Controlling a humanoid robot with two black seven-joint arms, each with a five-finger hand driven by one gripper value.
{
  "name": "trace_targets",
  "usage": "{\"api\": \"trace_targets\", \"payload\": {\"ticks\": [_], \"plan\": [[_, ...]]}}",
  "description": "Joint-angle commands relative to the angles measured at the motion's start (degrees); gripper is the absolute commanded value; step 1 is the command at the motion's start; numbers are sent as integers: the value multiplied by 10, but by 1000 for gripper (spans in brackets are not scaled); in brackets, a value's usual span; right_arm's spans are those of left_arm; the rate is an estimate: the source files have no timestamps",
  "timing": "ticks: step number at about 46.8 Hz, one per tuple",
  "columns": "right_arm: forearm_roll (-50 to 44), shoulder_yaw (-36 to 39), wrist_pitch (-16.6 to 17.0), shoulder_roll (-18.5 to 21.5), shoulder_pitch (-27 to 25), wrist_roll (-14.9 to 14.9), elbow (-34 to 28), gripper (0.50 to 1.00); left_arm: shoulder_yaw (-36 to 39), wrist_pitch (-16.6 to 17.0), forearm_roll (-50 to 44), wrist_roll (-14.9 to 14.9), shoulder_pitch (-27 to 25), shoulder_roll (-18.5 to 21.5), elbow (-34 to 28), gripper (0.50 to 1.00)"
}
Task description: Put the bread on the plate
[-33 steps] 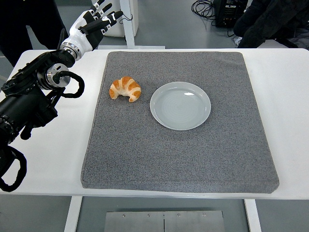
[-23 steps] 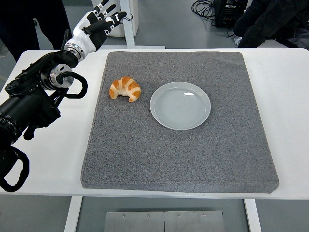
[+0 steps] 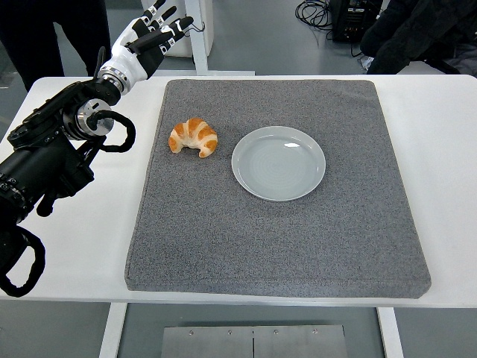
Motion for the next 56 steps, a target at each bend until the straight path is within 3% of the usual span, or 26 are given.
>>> {"api": "trace_targets", "payload": {"ticks": [1, 5, 10, 18, 25, 56], "plan": [[0, 0, 0, 0, 0, 0, 0, 1000, 4, 0, 5, -1, -3, 1, -12, 996], [0, 0, 0, 0, 0, 0, 0, 1000, 21, 1, 20, 4, -1, 17, -58, 996], [0, 0, 0, 0, 0, 0, 0, 1000, 97, 7, 56, 4, -4, 80, -143, 996], [0, 0, 0, 0, 0, 0, 0, 1000, 194, 64, 88, 5, -23, 146, -260, 996], [0, 0, 0, 0, 0, 0, 0, 1000, 242, 74, 154, 5, -54, 168, -290, 996], [0, 0, 0, 0, 0, 0, 0, 1000, 244, 84, 580, 11, -55, 279, -413, 996]]}}
